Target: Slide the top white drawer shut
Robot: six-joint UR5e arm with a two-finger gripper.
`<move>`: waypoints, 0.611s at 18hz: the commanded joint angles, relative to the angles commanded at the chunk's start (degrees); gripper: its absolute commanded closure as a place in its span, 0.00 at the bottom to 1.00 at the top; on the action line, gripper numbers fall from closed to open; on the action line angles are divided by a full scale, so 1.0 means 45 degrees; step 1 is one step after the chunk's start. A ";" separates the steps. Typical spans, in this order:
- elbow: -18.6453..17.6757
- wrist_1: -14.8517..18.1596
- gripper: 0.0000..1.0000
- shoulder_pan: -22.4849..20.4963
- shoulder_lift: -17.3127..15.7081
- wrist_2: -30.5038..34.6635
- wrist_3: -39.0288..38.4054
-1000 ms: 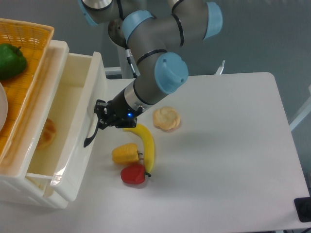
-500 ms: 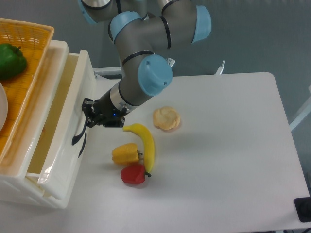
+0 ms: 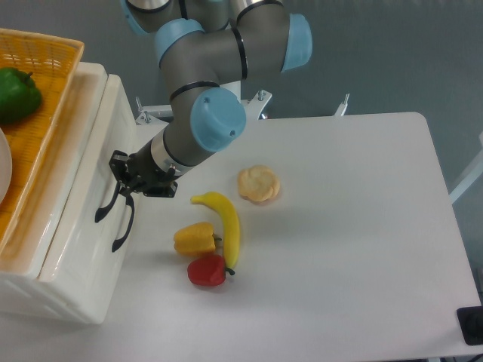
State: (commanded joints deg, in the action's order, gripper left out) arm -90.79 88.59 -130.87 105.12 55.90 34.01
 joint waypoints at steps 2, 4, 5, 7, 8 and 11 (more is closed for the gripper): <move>0.0000 -0.0020 1.00 0.0000 0.0000 0.0000 0.0000; 0.0020 -0.0020 1.00 0.0000 0.0000 0.0019 0.0019; 0.0039 -0.0039 0.96 -0.0019 0.0039 0.0058 0.0039; 0.0156 -0.0078 0.89 -0.0213 0.0078 0.0233 0.0097; 0.0195 -0.0117 0.74 -0.0427 0.0059 0.0447 0.0136; 0.0623 -0.0798 0.00 -0.1286 0.0136 0.0917 0.0195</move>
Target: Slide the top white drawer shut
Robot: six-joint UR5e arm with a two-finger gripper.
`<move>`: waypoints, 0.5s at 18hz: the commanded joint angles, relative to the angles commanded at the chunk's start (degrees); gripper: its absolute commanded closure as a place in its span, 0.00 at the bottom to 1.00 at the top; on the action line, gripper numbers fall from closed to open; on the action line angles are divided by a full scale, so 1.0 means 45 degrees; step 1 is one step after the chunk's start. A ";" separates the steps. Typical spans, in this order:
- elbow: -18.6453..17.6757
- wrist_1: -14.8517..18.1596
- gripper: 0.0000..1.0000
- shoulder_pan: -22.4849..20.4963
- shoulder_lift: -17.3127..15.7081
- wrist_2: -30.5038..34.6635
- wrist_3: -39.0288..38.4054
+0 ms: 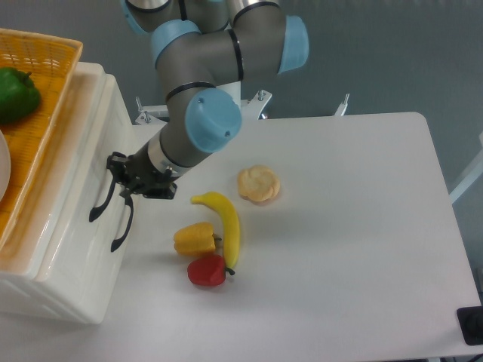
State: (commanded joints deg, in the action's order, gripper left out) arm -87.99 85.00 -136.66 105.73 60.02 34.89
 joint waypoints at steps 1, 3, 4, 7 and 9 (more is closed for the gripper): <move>0.0118 -0.0274 0.00 -0.0332 0.0039 0.0233 0.0020; 0.0177 -0.1131 0.00 -0.0918 0.0078 0.0508 0.0039; 0.0177 -0.1638 0.00 -0.1211 0.0137 0.0548 0.0117; 0.0197 -0.2559 0.00 -0.2071 0.0390 0.0724 0.1654; 0.0255 -0.2814 0.00 -0.2501 0.0644 0.0879 0.2827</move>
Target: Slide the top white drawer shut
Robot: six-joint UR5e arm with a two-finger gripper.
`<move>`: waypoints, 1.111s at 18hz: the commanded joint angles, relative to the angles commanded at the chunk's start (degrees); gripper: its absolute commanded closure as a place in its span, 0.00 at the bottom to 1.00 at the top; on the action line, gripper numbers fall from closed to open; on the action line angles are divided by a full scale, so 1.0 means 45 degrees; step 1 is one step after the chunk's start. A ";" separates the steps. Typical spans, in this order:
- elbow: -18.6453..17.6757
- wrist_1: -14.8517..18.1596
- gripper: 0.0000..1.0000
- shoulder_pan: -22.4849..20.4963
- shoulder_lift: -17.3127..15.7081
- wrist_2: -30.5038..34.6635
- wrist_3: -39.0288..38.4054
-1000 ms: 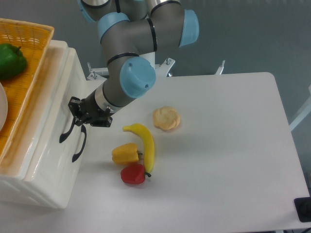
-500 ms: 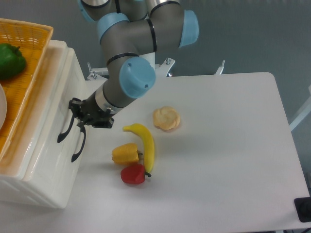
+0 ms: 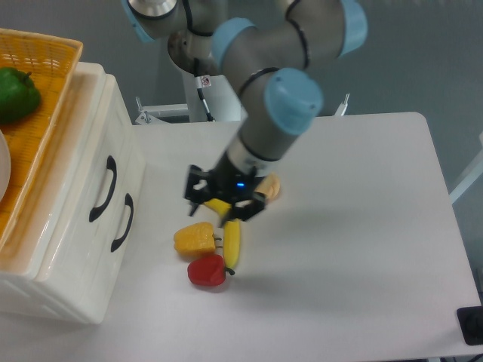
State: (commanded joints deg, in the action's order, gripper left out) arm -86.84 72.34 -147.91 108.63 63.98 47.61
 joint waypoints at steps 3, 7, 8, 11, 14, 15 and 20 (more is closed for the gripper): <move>0.0098 -0.0701 0.00 -0.0469 0.0449 0.1363 0.1834; 0.0118 -0.1699 0.00 -0.1192 0.1113 0.1876 0.4588; 0.0118 -0.1855 0.00 -0.1426 0.1192 0.2011 0.5291; 0.0351 -0.2052 0.00 -0.1953 0.1621 0.2752 0.7595; 0.0800 -0.2053 0.00 -0.2247 0.2148 0.3942 0.9394; 0.0995 -0.2052 0.00 -0.2248 0.2324 0.4372 0.9806; 0.1659 -0.2072 0.00 -0.2248 0.3027 0.6074 1.0726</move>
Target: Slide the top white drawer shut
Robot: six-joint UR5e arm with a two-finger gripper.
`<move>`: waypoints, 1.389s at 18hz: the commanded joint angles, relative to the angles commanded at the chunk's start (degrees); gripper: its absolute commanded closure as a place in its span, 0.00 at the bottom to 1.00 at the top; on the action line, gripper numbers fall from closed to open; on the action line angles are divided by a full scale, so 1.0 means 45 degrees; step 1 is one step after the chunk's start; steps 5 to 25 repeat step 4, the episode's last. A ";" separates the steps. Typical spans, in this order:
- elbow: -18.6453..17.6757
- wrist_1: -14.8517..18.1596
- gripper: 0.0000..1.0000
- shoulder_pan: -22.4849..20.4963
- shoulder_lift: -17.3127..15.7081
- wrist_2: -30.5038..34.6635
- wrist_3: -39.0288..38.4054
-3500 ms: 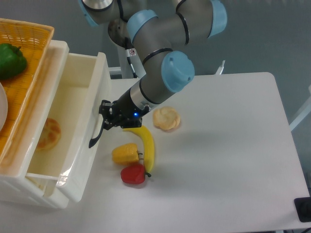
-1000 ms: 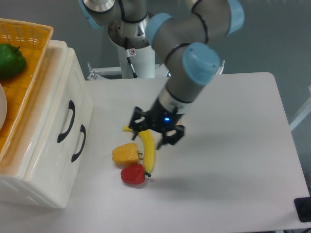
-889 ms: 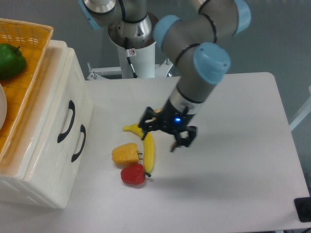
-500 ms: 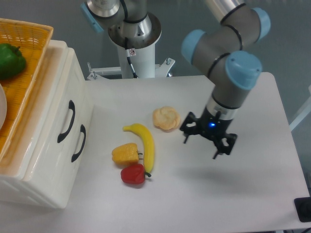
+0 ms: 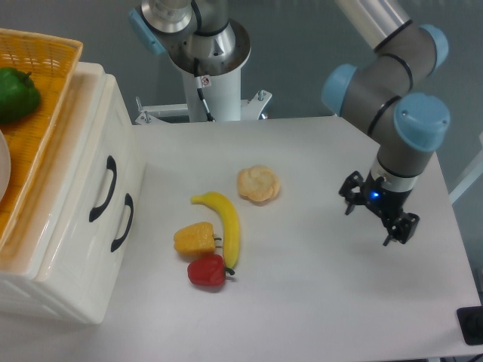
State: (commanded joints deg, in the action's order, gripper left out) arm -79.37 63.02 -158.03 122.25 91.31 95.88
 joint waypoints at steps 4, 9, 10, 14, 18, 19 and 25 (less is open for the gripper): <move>0.0529 -0.0019 0.00 -0.0078 0.0489 0.0021 0.0041; 0.0529 -0.0019 0.00 -0.0078 0.0489 0.0021 0.0041; 0.0529 -0.0019 0.00 -0.0078 0.0489 0.0021 0.0041; 0.0529 -0.0019 0.00 -0.0078 0.0489 0.0021 0.0041; 0.0529 -0.0019 0.00 -0.0078 0.0489 0.0021 0.0041; 0.0529 -0.0019 0.00 -0.0078 0.0489 0.0021 0.0041; 0.0529 -0.0019 0.00 -0.0078 0.0489 0.0021 0.0041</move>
